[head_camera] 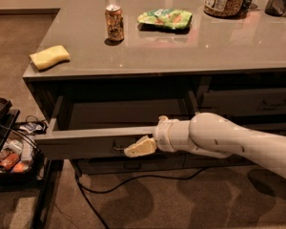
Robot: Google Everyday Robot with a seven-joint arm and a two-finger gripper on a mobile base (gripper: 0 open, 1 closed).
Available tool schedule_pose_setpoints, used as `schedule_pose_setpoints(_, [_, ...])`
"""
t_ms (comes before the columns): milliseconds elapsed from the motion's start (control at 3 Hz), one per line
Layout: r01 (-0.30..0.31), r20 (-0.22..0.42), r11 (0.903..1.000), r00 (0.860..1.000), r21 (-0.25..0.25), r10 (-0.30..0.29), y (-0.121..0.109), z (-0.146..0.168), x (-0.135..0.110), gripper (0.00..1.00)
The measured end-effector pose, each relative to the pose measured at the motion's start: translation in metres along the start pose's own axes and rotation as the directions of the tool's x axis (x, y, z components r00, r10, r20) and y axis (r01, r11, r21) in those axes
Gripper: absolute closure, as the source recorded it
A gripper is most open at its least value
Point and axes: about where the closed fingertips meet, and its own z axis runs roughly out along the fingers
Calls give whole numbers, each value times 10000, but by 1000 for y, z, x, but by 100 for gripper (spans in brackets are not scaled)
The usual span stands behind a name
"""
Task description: Open top drawer
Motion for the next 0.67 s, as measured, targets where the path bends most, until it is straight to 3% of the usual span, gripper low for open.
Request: schedule_pose_setpoints(667, [-177, 11, 9998, 9998, -52, 177, 5, -3, 2, 0])
